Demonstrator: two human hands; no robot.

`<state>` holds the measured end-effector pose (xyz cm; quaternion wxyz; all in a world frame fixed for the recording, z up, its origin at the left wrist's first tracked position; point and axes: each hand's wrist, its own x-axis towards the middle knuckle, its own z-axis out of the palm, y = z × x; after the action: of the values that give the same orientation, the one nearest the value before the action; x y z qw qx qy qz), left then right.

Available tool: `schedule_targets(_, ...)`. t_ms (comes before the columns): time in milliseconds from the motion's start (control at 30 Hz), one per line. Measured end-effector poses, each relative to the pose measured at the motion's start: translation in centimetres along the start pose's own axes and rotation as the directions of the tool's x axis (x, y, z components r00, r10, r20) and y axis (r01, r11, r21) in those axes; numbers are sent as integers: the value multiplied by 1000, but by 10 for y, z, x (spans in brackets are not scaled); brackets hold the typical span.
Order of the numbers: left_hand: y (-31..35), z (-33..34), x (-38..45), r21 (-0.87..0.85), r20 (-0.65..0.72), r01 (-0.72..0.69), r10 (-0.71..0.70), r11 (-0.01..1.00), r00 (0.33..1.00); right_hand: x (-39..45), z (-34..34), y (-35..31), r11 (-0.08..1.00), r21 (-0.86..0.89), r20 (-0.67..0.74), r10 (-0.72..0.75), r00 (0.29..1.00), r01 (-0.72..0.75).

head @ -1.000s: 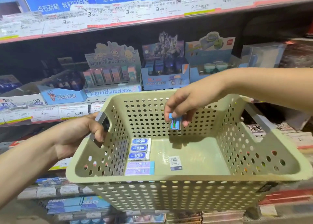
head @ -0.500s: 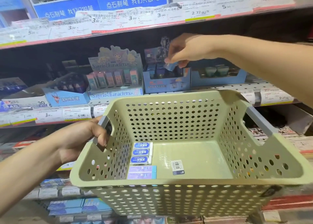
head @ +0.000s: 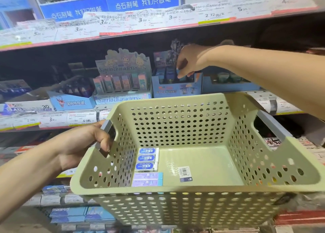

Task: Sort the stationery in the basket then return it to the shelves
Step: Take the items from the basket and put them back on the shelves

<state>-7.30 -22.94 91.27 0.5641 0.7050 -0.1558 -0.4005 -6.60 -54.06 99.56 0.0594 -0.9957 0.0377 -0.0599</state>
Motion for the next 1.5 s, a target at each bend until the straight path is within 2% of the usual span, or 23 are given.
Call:
schedule_targets(133, 0, -3, 5, 9, -10, 8, -7, 1000, 1000, 0, -6, 1, 1000, 0, 70, 16, 997, -16)
schedule_targets(300, -3, -6, 7, 0, -8, 26, -26, 1000, 1000, -1, -1, -1, 996, -83, 17, -14, 1000, 15)
schedule_targets(467, -2, -7, 8, -4, -9, 34, -34, 999, 999, 0, 0, 2, 998, -67, 25, -4, 1000, 6)
schedule_targets(600, -2, -8, 9, -4, -9, 36, -36, 999, 999, 2, -7, 2, 1000, -24, -27, -9, 1000, 8)
schedule_targets(900, -3, -6, 9, 2, -14, 28, -28, 1000, 1000, 6, -6, 4, 998, -46, 16, -50, 999, 51)
schedule_targets(1200, -2, -5, 6, 5, -1, 21, -21, 1000, 1000, 11, 7, 4, 986, -150, -108, -87, 990, 70)
schedule_targets(1367, 0, -4, 6, 12, 14, 11, -11, 1000, 1000, 11, 3, 6, 986, -127, -62, -114, 992, 106)
schedule_targets(1500, 2, -1, 2, -20, 46, 8, -7, 1000, 999, 9, -7, 5, 985, -136, 28, -100, 995, 103)
